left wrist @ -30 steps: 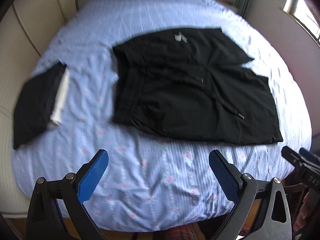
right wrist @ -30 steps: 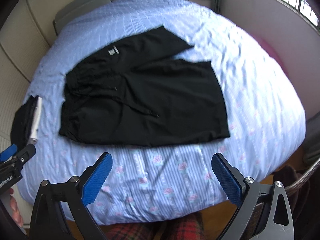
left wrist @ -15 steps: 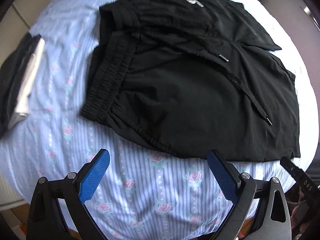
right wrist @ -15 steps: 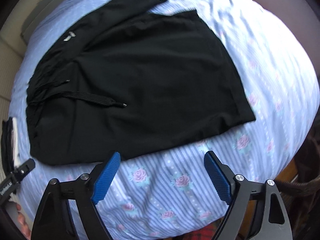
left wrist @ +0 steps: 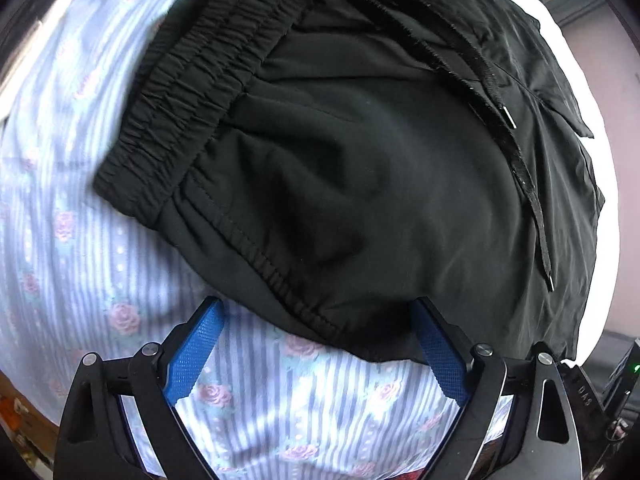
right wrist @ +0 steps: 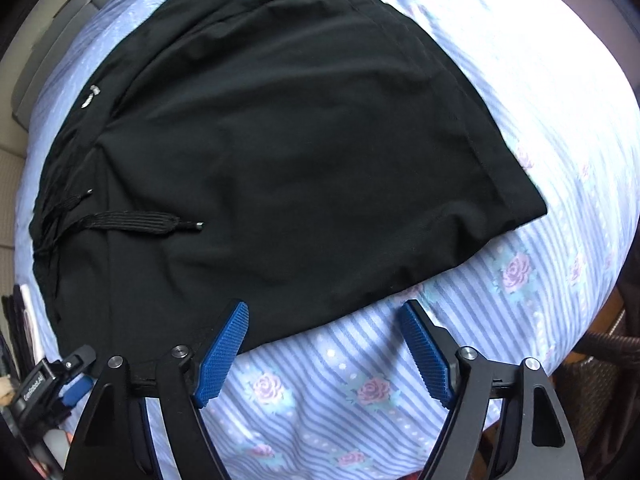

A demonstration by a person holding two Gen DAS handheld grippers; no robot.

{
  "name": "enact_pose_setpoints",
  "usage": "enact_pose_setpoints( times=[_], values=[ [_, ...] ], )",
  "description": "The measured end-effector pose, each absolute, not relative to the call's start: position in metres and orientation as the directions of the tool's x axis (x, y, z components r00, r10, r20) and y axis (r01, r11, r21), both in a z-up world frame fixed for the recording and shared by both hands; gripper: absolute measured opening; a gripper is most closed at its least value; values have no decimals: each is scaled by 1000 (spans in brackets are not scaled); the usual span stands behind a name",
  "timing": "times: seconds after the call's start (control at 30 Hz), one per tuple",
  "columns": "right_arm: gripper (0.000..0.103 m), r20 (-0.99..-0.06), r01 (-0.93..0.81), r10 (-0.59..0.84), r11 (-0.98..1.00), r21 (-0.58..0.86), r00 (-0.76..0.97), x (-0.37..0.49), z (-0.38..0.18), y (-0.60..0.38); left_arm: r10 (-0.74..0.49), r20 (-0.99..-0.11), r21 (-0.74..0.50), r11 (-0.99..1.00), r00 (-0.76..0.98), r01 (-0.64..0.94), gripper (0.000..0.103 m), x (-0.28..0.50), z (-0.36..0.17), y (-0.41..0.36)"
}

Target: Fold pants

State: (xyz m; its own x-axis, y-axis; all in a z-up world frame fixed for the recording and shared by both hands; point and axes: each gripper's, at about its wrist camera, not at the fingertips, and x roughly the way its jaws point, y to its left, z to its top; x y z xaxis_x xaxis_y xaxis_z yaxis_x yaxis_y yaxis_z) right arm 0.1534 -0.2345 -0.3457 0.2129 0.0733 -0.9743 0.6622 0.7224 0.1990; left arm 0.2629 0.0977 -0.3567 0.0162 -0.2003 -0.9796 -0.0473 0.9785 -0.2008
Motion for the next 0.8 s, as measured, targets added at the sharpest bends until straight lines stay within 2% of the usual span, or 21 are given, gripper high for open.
enact_pose_setpoints(
  times=[0.07, 0.1, 0.17, 0.2, 0.23, 0.27, 0.3, 0.33, 0.37, 0.43, 0.63, 0.8],
  values=[
    [76, -974, 669, 77, 716, 201, 211, 153, -350, -234, -208, -978, -209, 977, 15, -54, 90, 265, -362, 101],
    [76, -976, 667, 74, 719, 196, 207, 155, -352, -234, -210, -978, -211, 976, 15, -52, 85, 265, -362, 103],
    [74, -976, 676, 70, 711, 194, 206, 163, -356, -237, -222, -975, -223, 974, 23, -39, 68, 270, -362, 107],
    [73, -977, 681, 68, 708, 190, 201, 165, -357, -238, -224, -974, -225, 974, 30, -26, 51, 270, -359, 109],
    [66, -979, 688, 60, 704, 178, 193, 169, -358, -240, -214, -976, -215, 977, 35, -12, 38, 270, -356, 111],
    [54, -980, 691, 52, 703, 171, 190, 172, -357, -241, -217, -976, -217, 976, 35, -6, 33, 272, -354, 114],
    [48, -981, 691, 45, 704, 164, 187, 177, -357, -241, -226, -974, -226, 974, 33, -4, 26, 272, -352, 117],
    [35, -981, 683, 42, 713, 161, 188, 179, -356, -241, -238, -971, -239, 971, 29, -7, 22, 271, -350, 121],
    [19, -981, 674, 45, 721, 163, 189, 181, -354, -240, -250, -968, -251, 968, 23, -12, 20, 272, -346, 126],
    [9, -978, 667, 70, 721, 185, 196, 184, -349, -241, -260, -966, -260, 966, 19, -2, 13, 272, -337, 132],
    [5, -956, 643, 68, 726, 244, 286, 185, -287, -245, -229, -970, -216, 966, 82, 141, 10, 257, -282, 139],
    [4, -926, 563, 50, 781, 270, 375, 186, -217, -244, -223, -964, -199, 966, 144, 166, 9, 258, -227, 127]
  ],
)
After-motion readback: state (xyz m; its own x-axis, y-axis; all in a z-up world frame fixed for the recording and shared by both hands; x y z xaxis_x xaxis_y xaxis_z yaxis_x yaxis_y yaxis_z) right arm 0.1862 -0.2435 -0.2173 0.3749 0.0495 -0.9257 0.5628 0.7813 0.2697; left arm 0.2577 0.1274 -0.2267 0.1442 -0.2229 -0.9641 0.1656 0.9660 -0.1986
